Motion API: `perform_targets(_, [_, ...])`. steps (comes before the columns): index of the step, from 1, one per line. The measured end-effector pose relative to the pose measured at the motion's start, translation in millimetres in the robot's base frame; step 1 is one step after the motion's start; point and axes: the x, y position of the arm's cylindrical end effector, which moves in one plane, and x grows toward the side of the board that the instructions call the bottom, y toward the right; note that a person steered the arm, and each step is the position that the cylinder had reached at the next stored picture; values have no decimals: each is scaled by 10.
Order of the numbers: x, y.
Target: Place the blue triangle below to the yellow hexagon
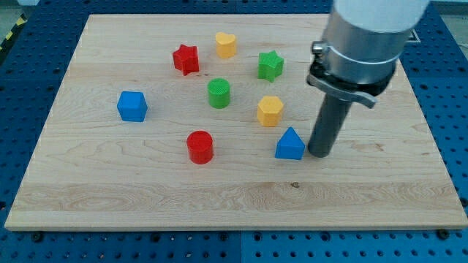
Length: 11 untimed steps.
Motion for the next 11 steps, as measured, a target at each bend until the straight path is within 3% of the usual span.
perform_targets(3, [40,-264])
perform_targets(5, [317,-257])
perform_targets(10, [124,-629])
perform_targets(11, [350,-599])
